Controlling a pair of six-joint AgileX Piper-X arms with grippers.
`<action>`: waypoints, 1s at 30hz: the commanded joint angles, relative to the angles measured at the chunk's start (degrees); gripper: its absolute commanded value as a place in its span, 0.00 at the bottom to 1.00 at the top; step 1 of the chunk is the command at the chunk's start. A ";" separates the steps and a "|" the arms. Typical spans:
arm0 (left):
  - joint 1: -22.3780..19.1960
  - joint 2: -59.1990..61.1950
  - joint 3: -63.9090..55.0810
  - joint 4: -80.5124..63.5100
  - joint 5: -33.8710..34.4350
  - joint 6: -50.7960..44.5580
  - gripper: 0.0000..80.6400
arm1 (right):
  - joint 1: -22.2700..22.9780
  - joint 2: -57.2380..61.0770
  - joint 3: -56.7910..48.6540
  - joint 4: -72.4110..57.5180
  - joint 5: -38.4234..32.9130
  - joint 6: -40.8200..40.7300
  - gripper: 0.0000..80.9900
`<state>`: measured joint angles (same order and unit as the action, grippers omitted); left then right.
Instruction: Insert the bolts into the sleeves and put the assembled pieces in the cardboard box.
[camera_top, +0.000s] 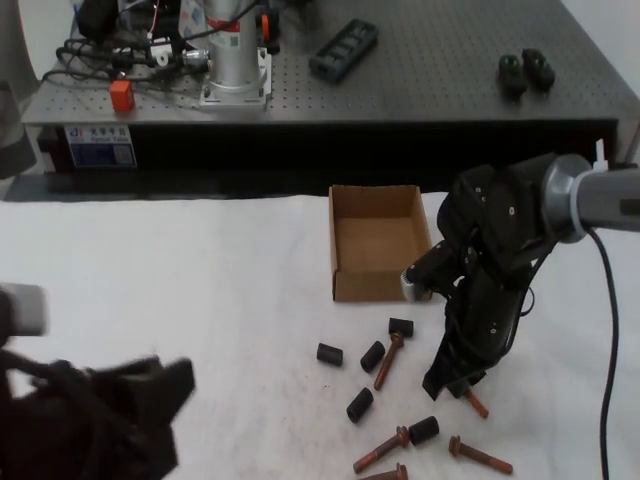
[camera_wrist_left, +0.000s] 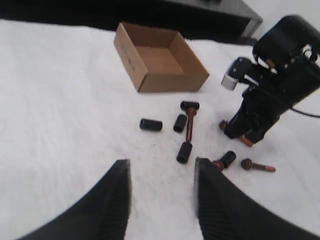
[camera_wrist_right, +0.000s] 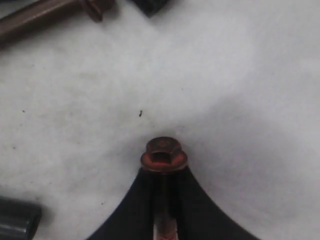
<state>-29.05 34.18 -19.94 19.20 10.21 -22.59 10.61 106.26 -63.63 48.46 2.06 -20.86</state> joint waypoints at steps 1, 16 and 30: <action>-0.01 1.27 -0.89 -0.28 1.02 0.44 0.37 | -0.61 0.98 0.03 -1.13 0.82 -0.21 0.01; -2.38 49.98 -40.70 23.50 7.12 24.94 0.37 | -7.73 -20.72 1.82 -0.83 -8.34 16.50 0.01; -13.10 81.18 -71.40 39.16 0.48 30.32 0.37 | -8.21 -35.54 8.61 0.03 -8.30 18.71 0.01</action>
<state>-40.99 112.67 -87.93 57.50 11.82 6.91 2.90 71.80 -55.44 48.98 -5.57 -2.43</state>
